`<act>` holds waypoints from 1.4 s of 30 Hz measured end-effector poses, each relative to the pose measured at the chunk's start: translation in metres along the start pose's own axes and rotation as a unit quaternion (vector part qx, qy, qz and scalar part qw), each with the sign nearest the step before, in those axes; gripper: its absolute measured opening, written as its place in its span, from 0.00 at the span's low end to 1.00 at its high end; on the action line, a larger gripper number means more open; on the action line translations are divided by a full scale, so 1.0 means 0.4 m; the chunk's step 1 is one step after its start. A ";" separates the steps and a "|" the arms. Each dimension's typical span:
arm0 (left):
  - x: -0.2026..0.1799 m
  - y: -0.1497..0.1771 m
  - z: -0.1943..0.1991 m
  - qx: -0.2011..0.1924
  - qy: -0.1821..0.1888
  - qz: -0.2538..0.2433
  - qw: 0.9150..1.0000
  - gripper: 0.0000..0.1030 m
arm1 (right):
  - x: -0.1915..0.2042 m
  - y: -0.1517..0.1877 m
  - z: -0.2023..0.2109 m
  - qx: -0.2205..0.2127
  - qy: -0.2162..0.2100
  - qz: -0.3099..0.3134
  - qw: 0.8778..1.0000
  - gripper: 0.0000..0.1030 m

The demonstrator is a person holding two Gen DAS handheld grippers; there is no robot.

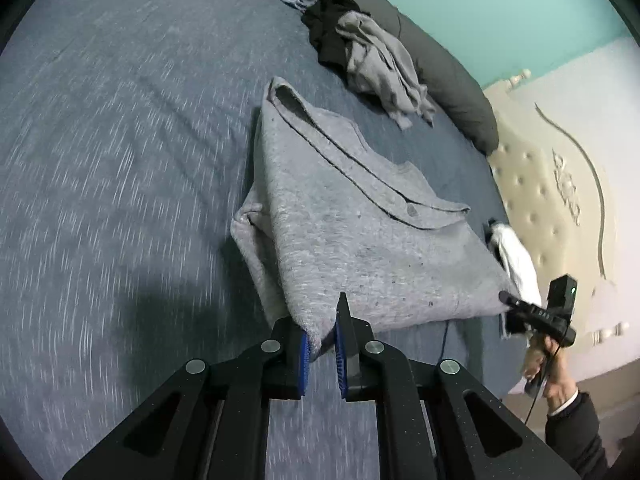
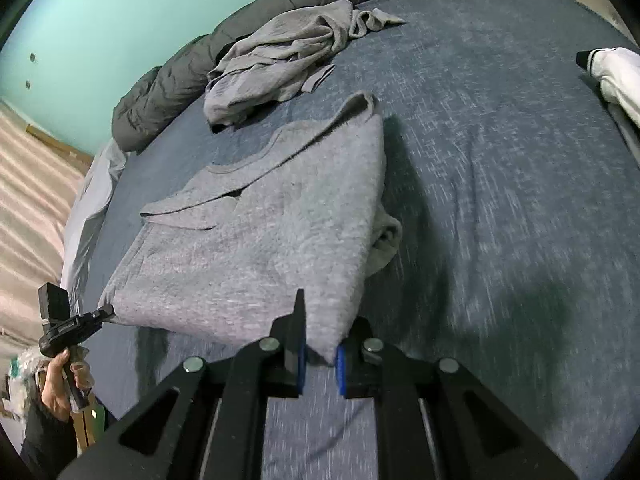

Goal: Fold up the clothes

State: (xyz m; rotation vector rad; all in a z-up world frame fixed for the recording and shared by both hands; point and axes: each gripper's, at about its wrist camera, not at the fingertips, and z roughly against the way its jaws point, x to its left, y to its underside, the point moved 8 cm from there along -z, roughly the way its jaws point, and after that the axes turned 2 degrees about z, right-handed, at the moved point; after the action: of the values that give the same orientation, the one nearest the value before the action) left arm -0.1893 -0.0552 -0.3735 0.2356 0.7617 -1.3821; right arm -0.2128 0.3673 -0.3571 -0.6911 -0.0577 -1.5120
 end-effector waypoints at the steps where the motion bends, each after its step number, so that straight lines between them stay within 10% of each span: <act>1: -0.001 0.030 0.009 0.005 -0.001 -0.003 1.000 0.10 | -0.001 0.020 0.018 0.003 0.001 0.003 1.000 0.10; 15: 0.090 0.300 -0.012 0.068 -0.053 0.026 0.996 0.12 | -0.035 0.324 0.072 0.073 0.020 0.021 0.997 0.11; 23: 0.047 0.190 0.074 0.010 -0.099 -0.036 0.994 0.20 | -0.109 0.289 0.089 0.044 0.092 0.014 0.995 0.26; 29: -0.024 0.135 -0.028 0.032 -0.098 -0.092 0.990 0.23 | -0.073 0.163 0.075 0.004 0.063 0.020 0.998 0.32; 42: -0.025 0.032 -0.268 0.076 -0.139 -0.147 0.976 0.23 | 0.020 0.135 -0.165 0.073 0.061 0.101 0.990 0.32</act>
State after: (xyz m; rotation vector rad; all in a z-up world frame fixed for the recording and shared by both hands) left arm -0.2143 0.0168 -0.4508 0.0453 0.4683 -1.7145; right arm -0.1873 0.3256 -0.4275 -0.4707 -0.0043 -1.3373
